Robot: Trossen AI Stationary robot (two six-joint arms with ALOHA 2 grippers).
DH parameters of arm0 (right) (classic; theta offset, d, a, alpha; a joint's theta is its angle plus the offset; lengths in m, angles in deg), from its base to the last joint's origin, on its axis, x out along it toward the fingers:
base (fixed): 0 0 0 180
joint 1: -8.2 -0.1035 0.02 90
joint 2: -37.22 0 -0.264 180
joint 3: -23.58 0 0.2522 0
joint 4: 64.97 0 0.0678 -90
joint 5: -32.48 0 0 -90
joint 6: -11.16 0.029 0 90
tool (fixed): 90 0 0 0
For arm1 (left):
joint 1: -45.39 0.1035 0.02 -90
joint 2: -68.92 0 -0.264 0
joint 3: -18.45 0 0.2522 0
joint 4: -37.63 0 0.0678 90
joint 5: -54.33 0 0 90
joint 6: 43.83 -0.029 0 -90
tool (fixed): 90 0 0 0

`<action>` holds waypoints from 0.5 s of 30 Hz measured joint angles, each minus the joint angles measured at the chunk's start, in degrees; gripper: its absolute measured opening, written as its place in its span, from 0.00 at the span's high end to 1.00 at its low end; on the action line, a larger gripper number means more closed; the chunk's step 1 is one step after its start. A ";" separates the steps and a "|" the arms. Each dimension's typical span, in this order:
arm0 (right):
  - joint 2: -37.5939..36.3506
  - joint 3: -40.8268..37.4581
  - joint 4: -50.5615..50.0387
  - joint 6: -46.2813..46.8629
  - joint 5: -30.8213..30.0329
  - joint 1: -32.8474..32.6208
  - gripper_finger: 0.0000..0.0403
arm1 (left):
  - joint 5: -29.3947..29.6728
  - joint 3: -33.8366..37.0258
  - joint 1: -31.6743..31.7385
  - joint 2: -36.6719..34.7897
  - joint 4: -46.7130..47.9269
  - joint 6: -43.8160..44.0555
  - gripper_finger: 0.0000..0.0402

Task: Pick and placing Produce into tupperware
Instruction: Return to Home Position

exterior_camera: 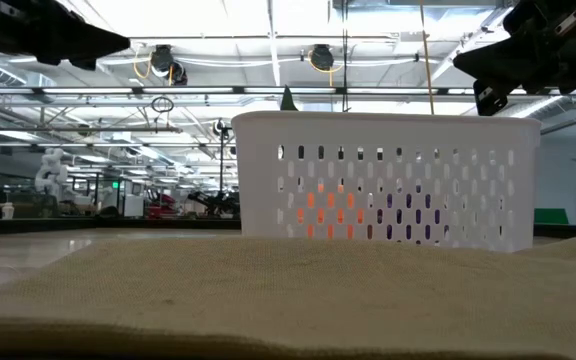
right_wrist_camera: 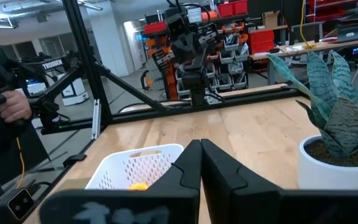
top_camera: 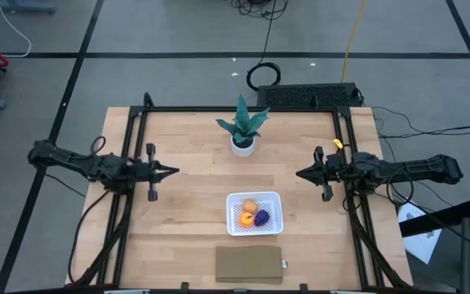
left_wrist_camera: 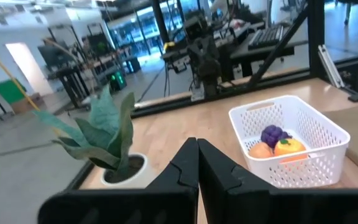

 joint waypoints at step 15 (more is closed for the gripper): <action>0.00 0.00 0.03 0.11 0.00 0.00 1.00 | -5.53 6.59 2.76 -12.69 0.44 -2.25 1.00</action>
